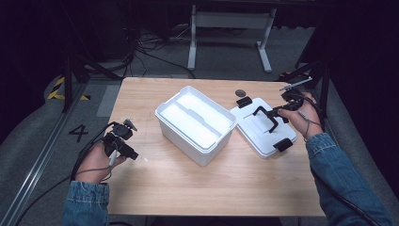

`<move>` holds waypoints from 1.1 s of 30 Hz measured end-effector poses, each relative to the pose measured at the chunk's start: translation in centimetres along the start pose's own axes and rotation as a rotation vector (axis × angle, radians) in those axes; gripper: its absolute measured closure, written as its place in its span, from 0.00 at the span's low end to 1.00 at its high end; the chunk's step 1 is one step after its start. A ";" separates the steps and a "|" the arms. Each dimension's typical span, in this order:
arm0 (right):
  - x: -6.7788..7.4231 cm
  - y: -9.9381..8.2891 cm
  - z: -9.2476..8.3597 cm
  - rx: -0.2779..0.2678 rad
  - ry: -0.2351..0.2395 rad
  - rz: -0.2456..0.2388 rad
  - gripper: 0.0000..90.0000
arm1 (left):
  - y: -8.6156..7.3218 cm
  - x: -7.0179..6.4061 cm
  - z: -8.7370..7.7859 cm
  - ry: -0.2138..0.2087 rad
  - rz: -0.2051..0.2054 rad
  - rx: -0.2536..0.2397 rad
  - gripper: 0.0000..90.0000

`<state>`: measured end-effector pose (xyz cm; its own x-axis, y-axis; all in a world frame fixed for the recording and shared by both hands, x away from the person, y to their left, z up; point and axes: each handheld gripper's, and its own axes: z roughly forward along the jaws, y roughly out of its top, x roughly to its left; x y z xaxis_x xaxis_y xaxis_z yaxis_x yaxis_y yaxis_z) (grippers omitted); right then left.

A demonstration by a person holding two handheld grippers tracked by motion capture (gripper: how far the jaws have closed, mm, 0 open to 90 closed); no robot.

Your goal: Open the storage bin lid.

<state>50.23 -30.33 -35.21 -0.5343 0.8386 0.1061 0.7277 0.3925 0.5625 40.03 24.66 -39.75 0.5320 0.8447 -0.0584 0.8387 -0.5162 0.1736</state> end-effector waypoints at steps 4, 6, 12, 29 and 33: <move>0.9 -0.8 -1.4 -0.003 0.014 -0.025 0.62 | -1.0 -0.8 -0.3 0.020 -0.004 -0.007 0.49; 1.3 -1.3 -2.0 -0.004 0.024 -0.033 0.62 | -1.5 -1.1 -0.4 0.013 -0.004 -0.016 0.49; 2.4 -3.2 -2.7 0.004 0.053 -0.066 0.62 | -2.4 -2.2 -0.7 0.007 0.008 -0.022 0.49; 6.4 -9.8 -1.2 0.043 0.146 -0.120 0.61 | -2.3 -2.8 -0.5 0.005 0.022 -0.007 0.49; 7.6 -11.1 -0.4 0.039 0.152 -0.149 0.60 | -2.2 -2.7 -0.4 0.004 0.020 -0.007 0.48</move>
<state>37.96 -28.45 -40.35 -0.6937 0.7049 0.1479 0.6504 0.5249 0.5490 36.70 23.52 -39.53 0.5483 0.8348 -0.0505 0.8269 -0.5321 0.1817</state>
